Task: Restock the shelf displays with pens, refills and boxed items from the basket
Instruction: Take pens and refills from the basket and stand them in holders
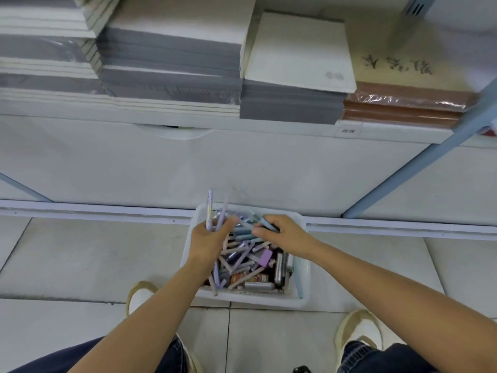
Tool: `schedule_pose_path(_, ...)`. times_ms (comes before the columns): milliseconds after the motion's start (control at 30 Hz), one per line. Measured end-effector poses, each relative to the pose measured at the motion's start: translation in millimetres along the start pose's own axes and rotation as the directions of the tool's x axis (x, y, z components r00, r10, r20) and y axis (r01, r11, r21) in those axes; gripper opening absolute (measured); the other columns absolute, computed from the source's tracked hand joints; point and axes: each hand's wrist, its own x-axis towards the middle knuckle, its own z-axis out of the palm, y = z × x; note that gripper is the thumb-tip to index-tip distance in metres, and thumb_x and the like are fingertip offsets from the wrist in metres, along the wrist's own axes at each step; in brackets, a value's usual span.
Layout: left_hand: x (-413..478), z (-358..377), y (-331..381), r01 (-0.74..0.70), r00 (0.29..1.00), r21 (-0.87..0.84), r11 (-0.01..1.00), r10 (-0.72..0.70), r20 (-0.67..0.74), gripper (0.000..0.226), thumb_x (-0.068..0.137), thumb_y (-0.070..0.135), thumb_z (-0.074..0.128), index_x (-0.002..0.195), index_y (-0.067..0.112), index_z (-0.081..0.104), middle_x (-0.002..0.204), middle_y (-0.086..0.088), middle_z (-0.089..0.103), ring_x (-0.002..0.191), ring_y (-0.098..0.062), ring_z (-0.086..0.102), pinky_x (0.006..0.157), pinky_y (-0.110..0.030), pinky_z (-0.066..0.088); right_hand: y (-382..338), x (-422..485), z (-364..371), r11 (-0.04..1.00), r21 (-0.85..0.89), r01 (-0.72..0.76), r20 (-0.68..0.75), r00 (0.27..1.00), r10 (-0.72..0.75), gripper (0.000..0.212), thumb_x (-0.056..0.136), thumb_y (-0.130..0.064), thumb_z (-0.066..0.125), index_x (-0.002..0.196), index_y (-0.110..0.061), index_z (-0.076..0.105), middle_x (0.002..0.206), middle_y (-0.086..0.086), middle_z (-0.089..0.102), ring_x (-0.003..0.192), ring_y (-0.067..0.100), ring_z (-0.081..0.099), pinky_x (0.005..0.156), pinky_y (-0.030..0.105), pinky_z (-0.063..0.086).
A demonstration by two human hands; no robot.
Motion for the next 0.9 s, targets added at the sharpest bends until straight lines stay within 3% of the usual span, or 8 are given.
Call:
schedule_pose_path(100, -10, 11, 41, -0.036, 0.999, -0.166, 0.985, 0.04, 0.02, 0.034, 0.084, 0.034, 0.073, 0.056, 0.025, 0.057, 0.037, 0.008, 0.036, 0.032, -0.008, 0.029, 0.04, -0.022, 0.029, -43, 2, -12, 0.995, 0.05, 0.09, -0.023, 0.996, -0.089, 0.022, 0.095, -0.023, 0.061, 0.089, -0.002, 0.065, 0.061, -0.011, 0.05, 0.053, 0.0, 0.045, 0.057, 0.018, 0.037)
schedule_pose_path(200, -23, 14, 87, -0.19, 0.98, -0.254, 0.948, 0.198, 0.005, 0.045, 0.092, 0.026, 0.065, 0.048, 0.025, 0.054, 0.037, 0.006, 0.03, 0.032, -0.009, 0.022, 0.041, -0.024, 0.021, -84, -2, -23, 0.986, 0.053, 0.157, -0.03, 0.987, -0.155, 0.031, 0.1, -0.022, 0.052, 0.095, 0.006, 0.064, 0.072, 0.006, 0.061, 0.054, -0.002, 0.048, 0.056, 0.014, 0.038)
schedule_pose_path(333, -44, 3, 143, -0.448, 0.893, -0.21, 0.869, 0.443, -0.075, 0.043, 0.098, 0.024, 0.055, 0.056, 0.021, 0.063, 0.052, -0.004, 0.061, 0.036, -0.01, 0.035, 0.038, -0.021, 0.03, -142, -20, -51, 0.96, 0.12, 0.251, -0.127, 0.963, -0.236, 0.034, 0.104, -0.029, 0.039, 0.089, -0.015, 0.067, 0.083, 0.003, 0.056, 0.071, 0.006, 0.048, 0.063, 0.019, 0.038)
schedule_pose_path(467, -74, -4, 187, -0.552, 0.822, -0.181, 0.814, 0.568, 0.044, 0.033, 0.097, 0.026, 0.056, 0.07, 0.01, 0.064, 0.052, -0.006, 0.06, 0.034, -0.006, 0.041, 0.039, -0.018, 0.033, -205, -46, -79, 0.913, -0.003, 0.409, -0.283, 0.875, -0.393, 0.034, 0.105, -0.027, 0.037, 0.091, -0.02, 0.068, 0.1, -0.006, 0.064, 0.092, -0.005, 0.057, 0.084, 0.005, 0.039)
schedule_pose_path(533, -93, -3, 207, -0.579, 0.784, -0.181, 0.795, 0.604, 0.142, 0.026, 0.095, 0.032, 0.058, 0.082, 0.013, 0.071, 0.055, -0.005, 0.059, 0.036, -0.007, 0.038, 0.039, -0.018, 0.033, -236, -60, -90, 0.88, -0.062, 0.471, -0.333, 0.821, -0.463, 0.034, 0.105, -0.029, 0.037, 0.095, -0.019, 0.067, 0.089, -0.028, 0.064, 0.091, -0.015, 0.055, 0.078, -0.002, 0.037)
schedule_pose_path(600, -113, 2, 227, -0.604, 0.734, -0.192, 0.773, 0.634, 0.245, 0.026, 0.087, 0.041, 0.06, 0.088, 0.02, 0.075, 0.057, -0.005, 0.06, 0.039, -0.009, 0.037, 0.039, -0.02, 0.033, -259, -72, -99, 0.833, -0.096, 0.545, -0.371, 0.757, -0.538, 0.03, 0.105, -0.029, 0.037, 0.1, -0.02, 0.066, 0.076, -0.033, 0.059, 0.079, -0.014, 0.054, 0.071, 0.001, 0.04)
schedule_pose_path(733, -143, 16, 264, -0.639, 0.677, -0.211, 0.74, 0.671, 0.302, 0.035, 0.079, 0.046, 0.065, 0.078, 0.012, 0.072, 0.057, -0.003, 0.062, 0.037, -0.009, 0.039, 0.038, -0.02, 0.034, -292, -93, -115, 0.736, -0.057, 0.675, -0.52, 0.609, -0.599, 0.025, 0.102, -0.023, 0.046, 0.104, -0.008, 0.066, 0.07, -0.009, 0.053, 0.066, 0.001, 0.052, 0.064, 0.015, 0.046)
schedule_pose_path(900, -155, 23, 303, -0.73, 0.636, -0.08, 0.679, 0.718, 0.284, 0.035, 0.088, 0.03, 0.07, 0.058, 0.015, 0.059, 0.046, 0.005, 0.056, 0.035, -0.005, 0.038, 0.039, -0.017, 0.034, -308, -112, -143, 0.714, -0.002, 0.7, -0.571, 0.585, -0.576, 0.019, 0.097, -0.02, 0.056, 0.101, -0.005, 0.068, 0.075, 0.004, 0.062, 0.06, 0.006, 0.056, 0.051, 0.02, 0.047)
